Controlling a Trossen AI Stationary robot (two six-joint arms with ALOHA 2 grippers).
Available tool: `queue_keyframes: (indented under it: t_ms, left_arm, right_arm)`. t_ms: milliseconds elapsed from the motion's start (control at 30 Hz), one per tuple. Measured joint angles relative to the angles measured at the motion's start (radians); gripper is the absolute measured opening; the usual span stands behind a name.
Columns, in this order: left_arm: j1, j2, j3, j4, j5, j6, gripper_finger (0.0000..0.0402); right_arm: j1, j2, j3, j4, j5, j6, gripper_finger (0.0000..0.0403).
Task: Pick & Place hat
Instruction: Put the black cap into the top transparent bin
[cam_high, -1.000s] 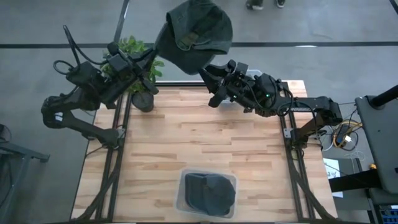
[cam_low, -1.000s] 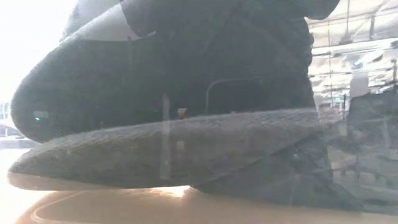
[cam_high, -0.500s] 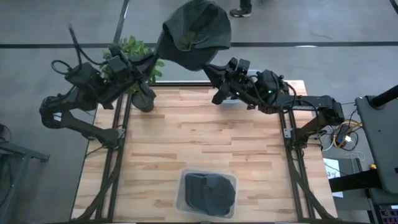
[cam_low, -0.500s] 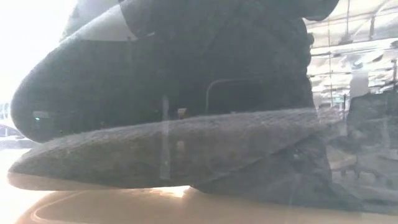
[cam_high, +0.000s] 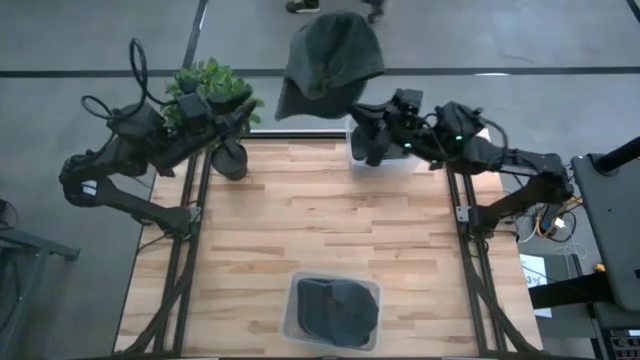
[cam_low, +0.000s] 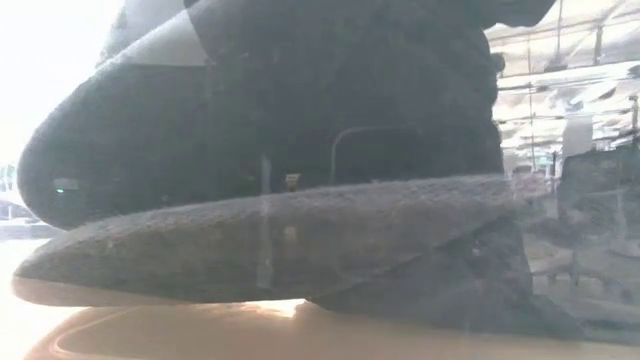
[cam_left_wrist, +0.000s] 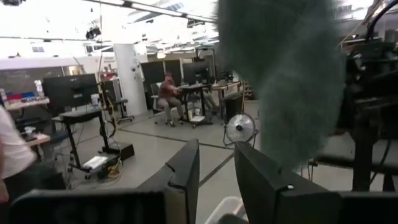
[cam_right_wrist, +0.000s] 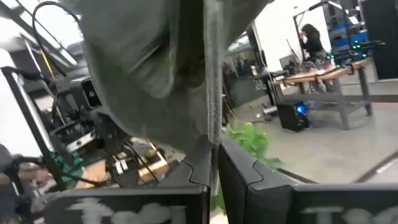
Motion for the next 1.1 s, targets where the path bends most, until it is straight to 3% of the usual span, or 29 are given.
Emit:
queue_keyframes:
  t_ms: [200,367,533,867,967,1100]
  left_arm:
    - [0.001,-0.017,-0.007,-0.082,-0.002,-0.029,0.0096]
    - [0.000,-0.022,-0.008,-0.112,0.004,-0.061,0.0096]
    - [0.000,-0.019,-0.008,-0.132,0.004,-0.085,0.0096]
    - [0.000,-0.019,-0.008,-0.181,0.034,-0.133,0.0096]
    - [0.000,-0.019,-0.008,-0.218,0.095,-0.176,0.0096]
    - [0.000,-0.013,-0.008,-0.257,0.190,-0.212,0.0096]
  right_arm:
    - [-0.038,-0.080,0.063,-0.330,0.025,0.040,0.0009]
    - [-0.098,-0.092,0.227,-0.753,0.011,0.118,0.0009]
    - [-0.140,-0.036,0.410,-1.084,-0.124,0.172,0.0009]
    - [-0.154,0.194,0.685,-1.609,-0.388,0.182,0.0010]
    - [-0.152,0.258,0.729,-1.630,-0.433,0.151,0.0010]
    - [-0.152,0.333,0.787,-1.628,-0.583,0.092,0.0010]
